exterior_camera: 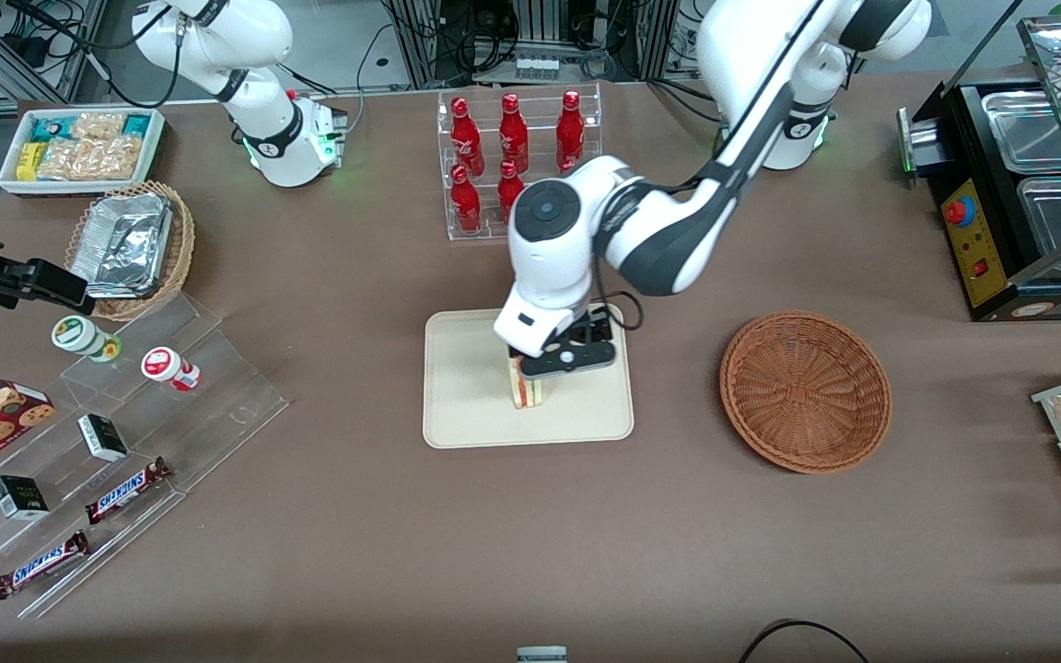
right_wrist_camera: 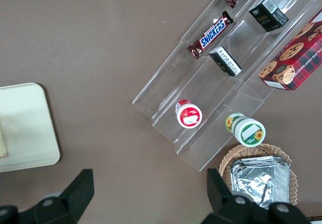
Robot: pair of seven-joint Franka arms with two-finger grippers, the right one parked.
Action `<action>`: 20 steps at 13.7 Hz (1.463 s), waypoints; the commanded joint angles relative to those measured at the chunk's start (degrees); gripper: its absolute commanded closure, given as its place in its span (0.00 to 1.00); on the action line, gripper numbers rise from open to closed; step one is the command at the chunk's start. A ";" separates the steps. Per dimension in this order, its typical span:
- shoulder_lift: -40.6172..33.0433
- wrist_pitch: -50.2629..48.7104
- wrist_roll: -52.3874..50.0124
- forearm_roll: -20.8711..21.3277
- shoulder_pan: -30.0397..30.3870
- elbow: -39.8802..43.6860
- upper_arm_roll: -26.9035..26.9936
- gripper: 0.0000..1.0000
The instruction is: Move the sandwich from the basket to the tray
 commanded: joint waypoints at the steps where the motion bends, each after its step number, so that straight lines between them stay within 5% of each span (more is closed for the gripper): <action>1: -3.91 -3.72 -0.26 -0.12 3.98 -1.51 -0.34 0.01; 9: -12.79 -13.84 12.20 -5.30 15.59 -2.03 -0.34 0.01; 13: -17.45 -20.17 25.29 -10.13 23.23 -2.21 -0.43 0.01; 20: -26.41 -25.97 46.91 -12.52 34.22 -8.09 -0.26 0.01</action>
